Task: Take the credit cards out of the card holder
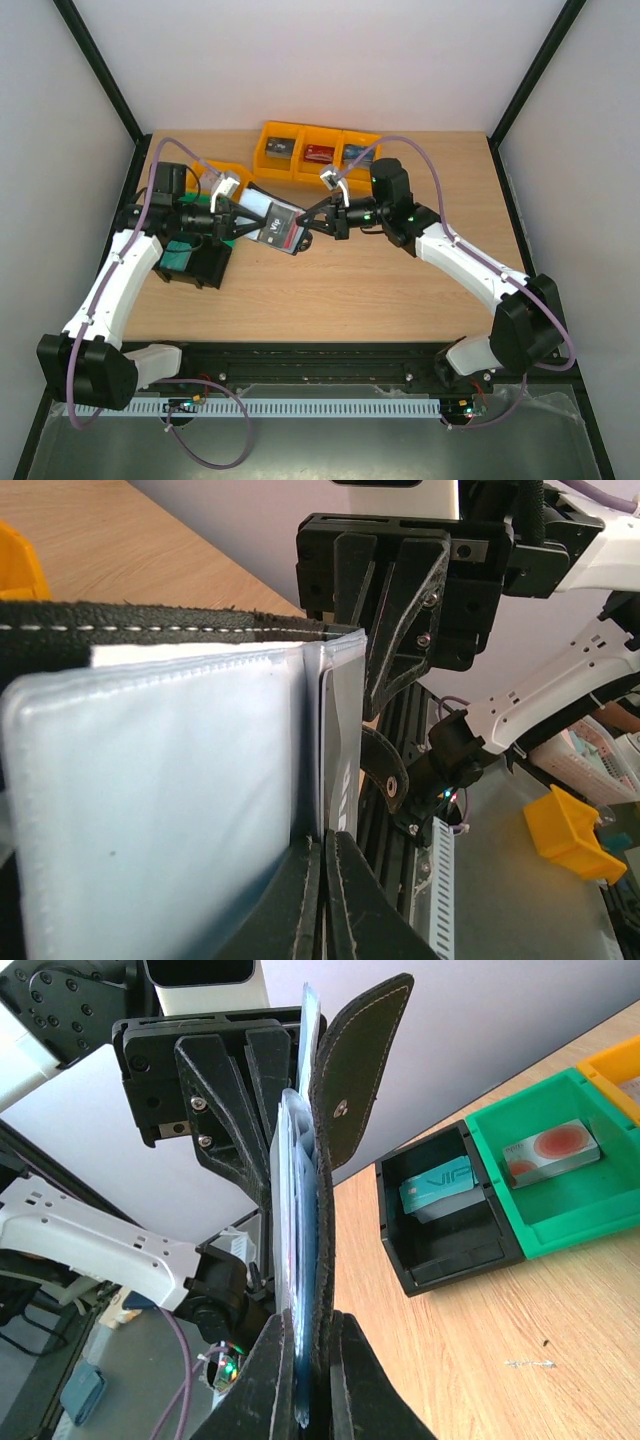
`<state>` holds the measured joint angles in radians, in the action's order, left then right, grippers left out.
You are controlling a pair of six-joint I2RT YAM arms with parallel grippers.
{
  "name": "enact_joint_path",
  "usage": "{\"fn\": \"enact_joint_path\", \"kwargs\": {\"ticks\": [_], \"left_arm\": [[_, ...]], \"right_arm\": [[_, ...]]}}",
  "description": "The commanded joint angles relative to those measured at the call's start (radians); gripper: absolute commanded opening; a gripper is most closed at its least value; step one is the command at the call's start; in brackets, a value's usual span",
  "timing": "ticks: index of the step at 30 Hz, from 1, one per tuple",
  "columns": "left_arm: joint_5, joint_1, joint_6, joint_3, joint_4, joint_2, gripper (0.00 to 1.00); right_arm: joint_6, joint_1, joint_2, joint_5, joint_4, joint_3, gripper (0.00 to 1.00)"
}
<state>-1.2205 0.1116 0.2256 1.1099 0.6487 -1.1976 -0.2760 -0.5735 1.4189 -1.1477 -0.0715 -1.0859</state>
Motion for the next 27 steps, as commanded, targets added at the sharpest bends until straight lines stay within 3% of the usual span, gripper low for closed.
{"fn": "enact_joint_path", "kwargs": {"ticks": [1,6,18,27], "left_arm": [[0.003,-0.04,0.034,0.011,0.01,0.033,0.02],[0.073,-0.033,-0.013,-0.002,-0.036,0.038,0.02],[-0.021,-0.053,-0.137,-0.02,-0.154,0.027,0.02],[0.009,-0.058,-0.102,-0.018,-0.121,0.028,0.02]], "right_arm": [[0.027,0.017,-0.031,0.036,0.067,-0.017,0.02],[0.006,0.017,-0.029,0.023,0.046,-0.017,0.02],[0.005,0.018,-0.062,0.042,0.027,-0.011,0.02],[0.007,0.018,-0.062,0.043,0.024,-0.007,0.02]]}}
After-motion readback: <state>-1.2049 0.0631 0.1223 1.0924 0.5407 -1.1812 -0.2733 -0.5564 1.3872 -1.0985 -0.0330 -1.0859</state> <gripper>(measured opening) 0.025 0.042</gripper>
